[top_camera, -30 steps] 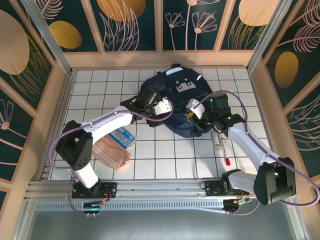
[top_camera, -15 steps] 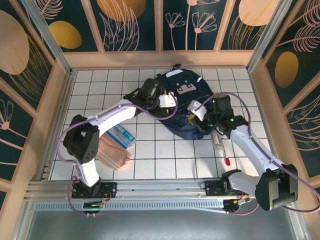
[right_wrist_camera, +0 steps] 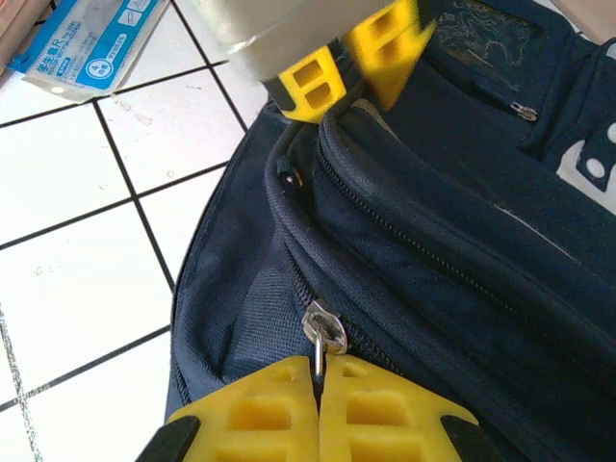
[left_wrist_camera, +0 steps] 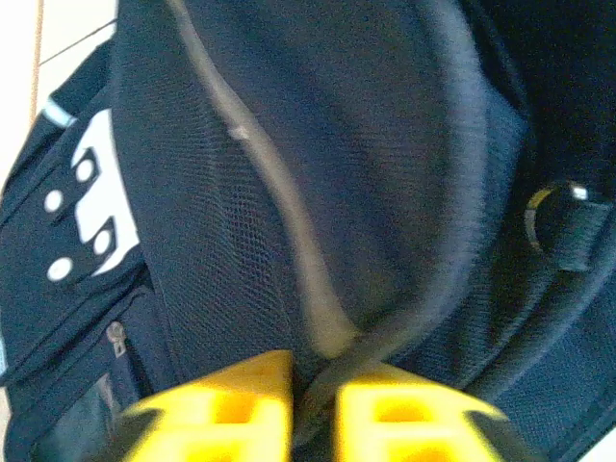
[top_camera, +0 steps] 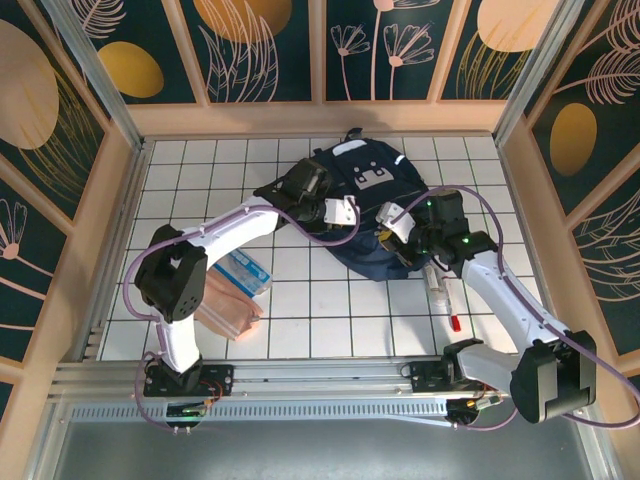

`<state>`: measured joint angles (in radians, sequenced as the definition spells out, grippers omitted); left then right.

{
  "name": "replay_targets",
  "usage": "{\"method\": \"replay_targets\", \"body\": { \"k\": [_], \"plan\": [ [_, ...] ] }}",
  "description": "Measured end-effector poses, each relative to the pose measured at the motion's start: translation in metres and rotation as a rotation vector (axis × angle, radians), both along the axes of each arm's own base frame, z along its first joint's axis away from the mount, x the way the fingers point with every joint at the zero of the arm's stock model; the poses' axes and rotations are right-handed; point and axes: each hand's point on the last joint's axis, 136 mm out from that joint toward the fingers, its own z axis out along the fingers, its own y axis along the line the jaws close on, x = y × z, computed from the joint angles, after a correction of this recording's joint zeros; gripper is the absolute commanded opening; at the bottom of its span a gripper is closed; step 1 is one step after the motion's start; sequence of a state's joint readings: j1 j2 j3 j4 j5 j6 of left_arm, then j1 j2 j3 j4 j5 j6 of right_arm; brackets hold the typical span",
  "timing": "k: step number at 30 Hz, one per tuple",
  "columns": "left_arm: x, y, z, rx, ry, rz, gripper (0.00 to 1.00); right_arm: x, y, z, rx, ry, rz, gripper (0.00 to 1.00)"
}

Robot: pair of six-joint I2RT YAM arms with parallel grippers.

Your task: Pack books, pencil case, and school supplies into a backpack

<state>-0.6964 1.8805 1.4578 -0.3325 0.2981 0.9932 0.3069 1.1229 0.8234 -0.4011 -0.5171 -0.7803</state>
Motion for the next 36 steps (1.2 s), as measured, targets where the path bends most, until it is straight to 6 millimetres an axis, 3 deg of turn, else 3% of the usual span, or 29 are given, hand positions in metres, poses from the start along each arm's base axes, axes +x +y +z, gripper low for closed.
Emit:
{"method": "replay_targets", "body": {
  "k": [5,11,19,24,29,32,36],
  "plan": [
    [-0.004,-0.009,-0.006,0.042,0.092,0.041,0.0,0.007,-0.009,-0.002,-0.022,-0.002,-0.055,0.0],
    [0.006,-0.008,0.01,-0.003,0.144,0.2,0.0,0.029,-0.014,-0.015,-0.058,0.034,-0.13,0.0],
    [0.015,0.003,0.028,-0.071,0.258,0.45,0.0,0.052,-0.006,-0.005,-0.036,0.036,-0.141,0.0],
    [0.013,0.019,0.038,-0.11,0.322,0.621,0.0,0.054,0.001,0.001,-0.023,0.009,-0.126,0.0],
    [0.015,0.029,0.034,-0.121,0.36,0.745,0.0,0.054,0.006,0.001,-0.009,0.019,-0.13,0.0],
    [0.02,0.025,0.033,-0.128,0.398,0.784,0.0,0.052,0.005,0.002,-0.008,0.019,-0.133,0.0],
    [0.036,-0.001,0.031,-0.153,0.482,0.803,0.0,0.045,0.003,-0.001,-0.009,0.021,-0.15,0.0]
  ]
}}
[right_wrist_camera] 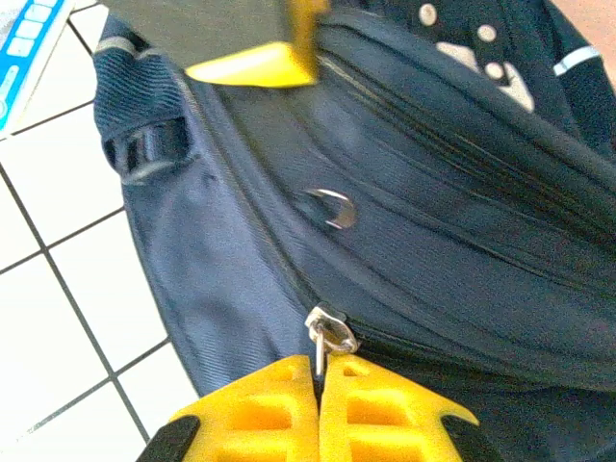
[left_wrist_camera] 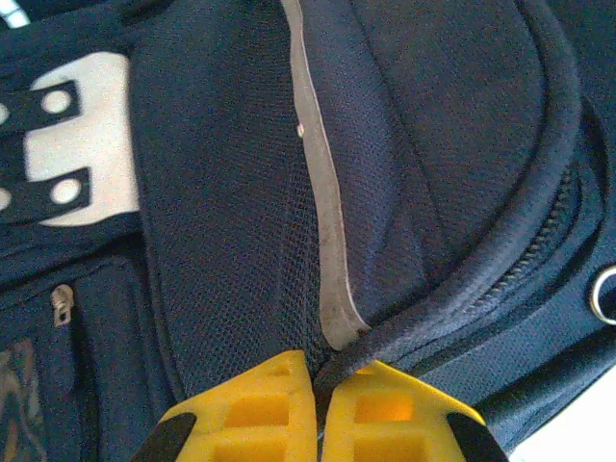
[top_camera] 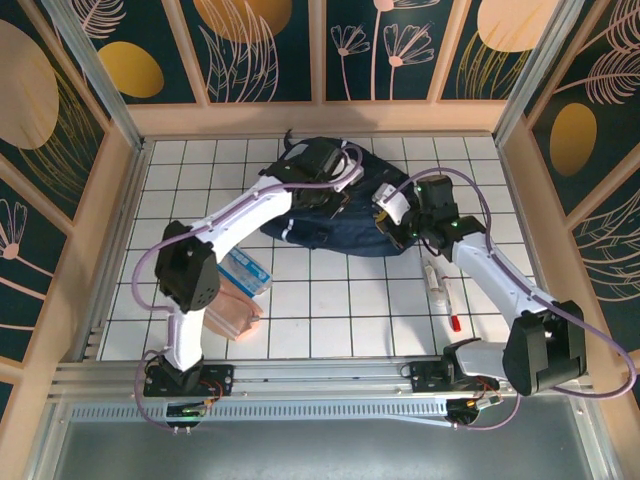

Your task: Pack books, pencil case, and school supplies into a backpack

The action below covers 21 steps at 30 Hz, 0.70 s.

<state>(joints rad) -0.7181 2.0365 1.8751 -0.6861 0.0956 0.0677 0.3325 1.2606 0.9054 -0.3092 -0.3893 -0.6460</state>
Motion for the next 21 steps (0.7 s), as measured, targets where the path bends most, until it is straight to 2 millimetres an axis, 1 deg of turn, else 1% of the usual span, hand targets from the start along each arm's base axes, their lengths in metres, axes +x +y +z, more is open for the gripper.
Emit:
{"method": "replay_targets", "body": {
  "k": [3,5,7,12,16,19,21],
  "plan": [
    [-0.001,-0.016,-0.006,-0.046,0.073,-0.002,0.0,-0.003,-0.002,-0.008,0.004,0.019,-0.037,0.0],
    [-0.006,-0.02,-0.009,-0.078,0.123,0.005,0.0,-0.007,0.003,-0.015,0.007,0.038,-0.04,0.0],
    [-0.012,-0.024,-0.011,-0.114,0.177,0.02,0.0,-0.012,0.014,-0.017,0.015,0.049,-0.03,0.0],
    [-0.019,-0.017,-0.027,-0.208,0.29,0.107,0.0,-0.011,0.038,-0.026,0.058,0.077,-0.045,0.0],
    [-0.021,-0.01,-0.034,-0.275,0.323,0.183,0.0,-0.007,0.06,-0.038,0.083,0.083,-0.051,0.0],
    [-0.015,0.0,-0.038,-0.277,0.33,0.246,0.0,-0.005,0.075,-0.044,0.08,0.065,-0.047,0.0],
    [-0.011,0.004,-0.039,-0.276,0.327,0.276,0.0,-0.001,0.081,-0.047,0.082,0.052,-0.05,0.0]
  ]
}}
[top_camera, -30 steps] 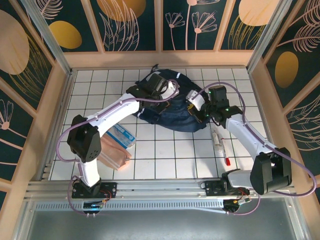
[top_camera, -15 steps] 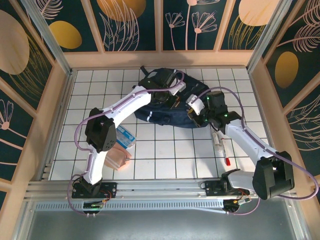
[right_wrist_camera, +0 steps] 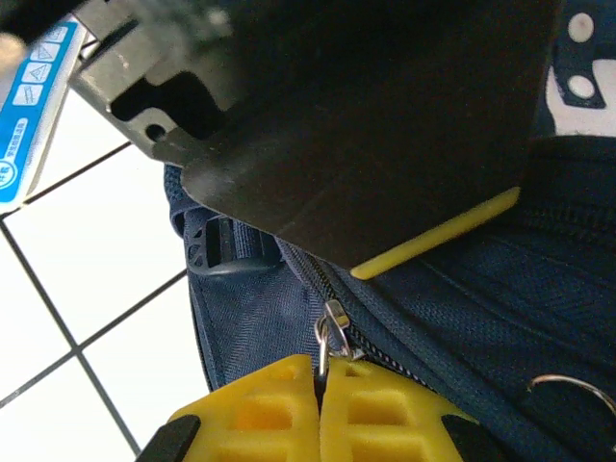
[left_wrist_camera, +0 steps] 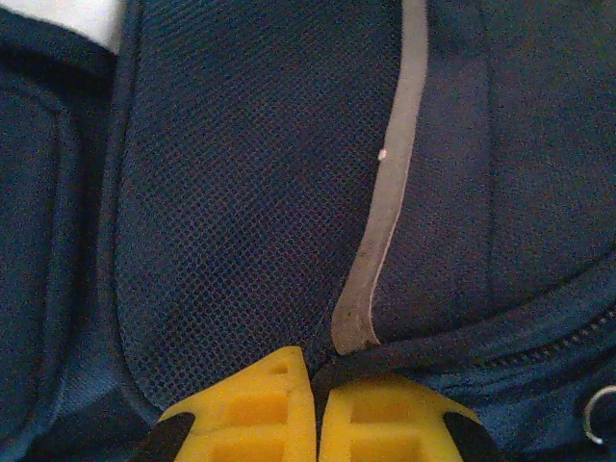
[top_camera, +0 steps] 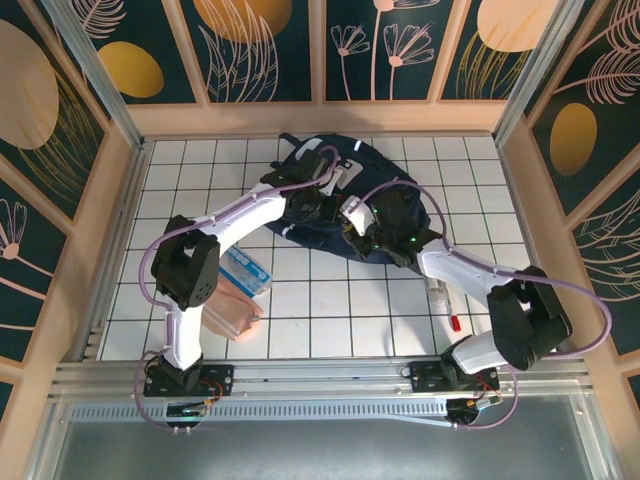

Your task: Pack books, pencil case, and school supplies into a backpack

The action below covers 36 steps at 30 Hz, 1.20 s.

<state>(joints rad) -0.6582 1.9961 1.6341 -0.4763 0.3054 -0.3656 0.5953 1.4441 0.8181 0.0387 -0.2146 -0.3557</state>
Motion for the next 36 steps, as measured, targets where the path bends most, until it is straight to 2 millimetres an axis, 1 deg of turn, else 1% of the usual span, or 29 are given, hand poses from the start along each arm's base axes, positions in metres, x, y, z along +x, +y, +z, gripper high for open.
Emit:
{"method": "replay_targets", "body": {
  "k": [6,9,12,14,16,18,21,24,28,30,32,36],
  "plan": [
    [0.009,0.008,0.0,0.014,-0.01,0.05,0.0,0.01,0.007,-0.003,0.009,-0.027,0.002,0.0],
    [0.009,0.012,0.006,0.023,-0.018,0.057,0.0,0.009,0.009,0.0,-0.011,-0.057,0.038,0.0],
    [0.008,0.02,0.02,0.051,-0.034,0.066,0.0,0.006,0.008,0.007,-0.031,-0.088,0.096,0.0],
    [0.009,0.023,0.034,0.065,-0.045,0.071,0.0,0.007,0.005,0.018,-0.024,-0.114,0.129,0.0],
    [0.009,0.022,0.05,0.064,-0.06,0.072,0.0,0.013,-0.002,0.031,-0.015,-0.145,0.148,0.0],
    [0.009,0.021,0.063,0.05,-0.078,0.071,0.0,0.02,-0.01,0.039,-0.014,-0.161,0.147,0.0],
    [0.006,0.021,0.074,0.041,-0.095,0.078,0.0,0.025,-0.016,0.043,-0.017,-0.175,0.151,0.0],
    [0.002,0.025,0.074,0.035,-0.08,0.121,0.0,0.027,-0.016,0.042,-0.028,-0.182,0.169,0.0],
    [0.0,0.031,0.068,-0.012,-0.027,0.235,0.0,0.027,-0.009,0.04,-0.036,-0.173,0.192,0.0],
    [0.0,0.029,0.066,-0.058,0.006,0.281,0.0,0.022,-0.004,0.039,-0.039,-0.164,0.21,0.0],
    [0.0,0.022,0.065,-0.118,0.041,0.313,0.0,0.014,0.003,0.036,-0.046,-0.146,0.236,0.0],
    [0.002,0.011,0.074,-0.222,0.093,0.352,0.0,-0.002,0.017,0.026,-0.073,-0.112,0.278,0.0]
  ]
}}
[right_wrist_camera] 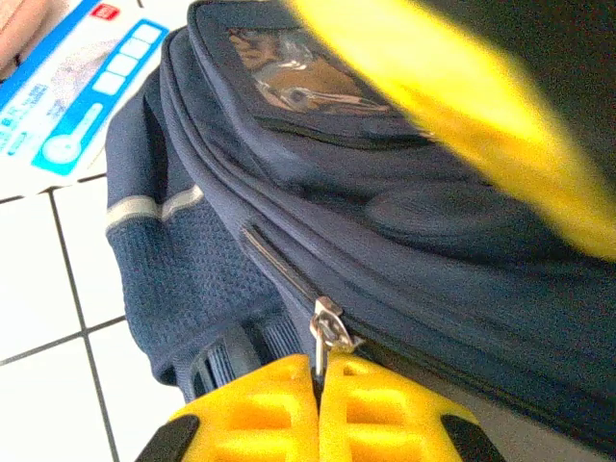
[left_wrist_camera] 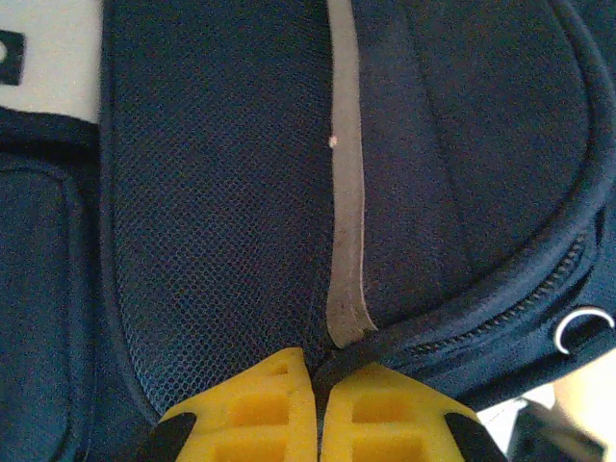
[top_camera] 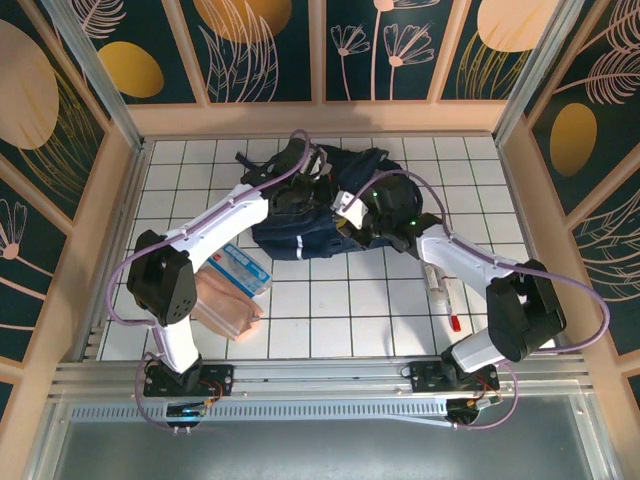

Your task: Pack books, pencil case, and school supplies into a backpack

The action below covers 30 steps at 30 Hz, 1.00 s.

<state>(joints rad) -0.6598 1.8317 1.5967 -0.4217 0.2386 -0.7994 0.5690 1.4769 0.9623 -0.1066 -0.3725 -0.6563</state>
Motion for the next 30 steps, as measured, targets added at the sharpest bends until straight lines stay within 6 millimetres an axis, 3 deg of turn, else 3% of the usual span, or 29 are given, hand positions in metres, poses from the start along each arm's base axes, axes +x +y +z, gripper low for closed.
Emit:
{"method": "replay_targets", "body": {
  "k": [7,15,23,30],
  "plan": [
    [0.006,0.001,-0.005,-0.066,0.037,0.058,0.0,-0.001,0.008,-0.007,0.001,0.025,-0.027,0.0],
    [0.013,0.02,-0.008,-0.035,0.006,0.123,0.0,0.001,0.029,-0.011,0.068,0.029,-0.03,0.03],
    [0.015,0.021,-0.004,-0.025,-0.024,0.12,0.0,-0.004,0.039,-0.01,0.175,0.078,-0.065,0.16],
    [0.007,0.013,-0.012,-0.03,-0.017,0.099,0.0,-0.017,0.042,-0.023,0.367,0.171,-0.153,0.22]
  ]
}}
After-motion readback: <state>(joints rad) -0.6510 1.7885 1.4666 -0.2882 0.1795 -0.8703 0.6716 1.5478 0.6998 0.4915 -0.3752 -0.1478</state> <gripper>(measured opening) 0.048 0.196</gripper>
